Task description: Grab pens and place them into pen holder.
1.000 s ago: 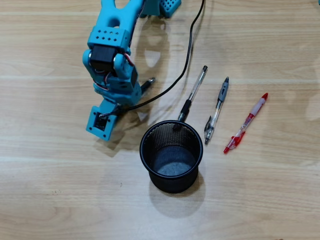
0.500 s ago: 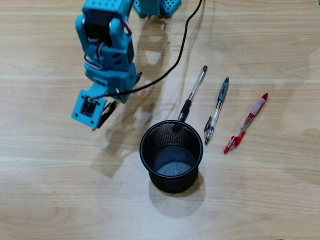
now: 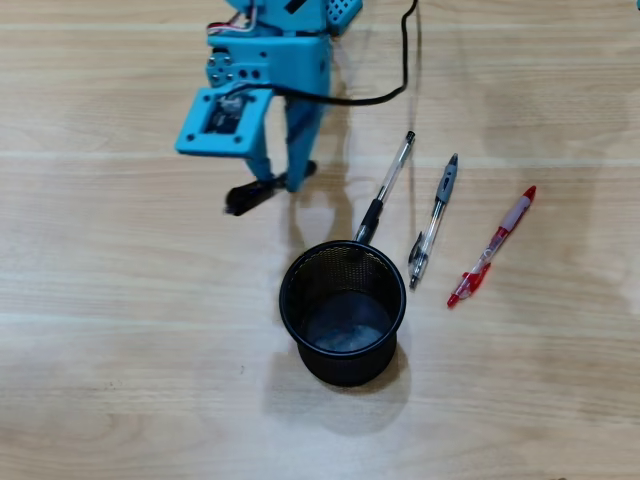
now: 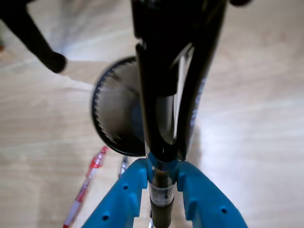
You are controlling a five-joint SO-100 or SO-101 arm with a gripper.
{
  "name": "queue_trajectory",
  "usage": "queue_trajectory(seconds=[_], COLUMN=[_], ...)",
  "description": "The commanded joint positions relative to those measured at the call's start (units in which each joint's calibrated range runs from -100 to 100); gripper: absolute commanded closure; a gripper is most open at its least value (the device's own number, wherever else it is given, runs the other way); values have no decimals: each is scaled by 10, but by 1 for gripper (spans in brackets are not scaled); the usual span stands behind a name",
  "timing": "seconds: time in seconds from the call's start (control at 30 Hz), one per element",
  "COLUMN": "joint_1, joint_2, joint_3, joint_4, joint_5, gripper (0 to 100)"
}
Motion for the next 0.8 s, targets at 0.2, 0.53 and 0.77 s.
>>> queue_trajectory(seconds=[0.2, 0.53, 0.77], joint_1=[-58, -65, -51], joint_2=[-38, 40, 114], joint_3=[-4, -10, -8], joint_4=[-216, -324, -347], joint_5=[2, 3, 3], gripper=[98, 98, 98])
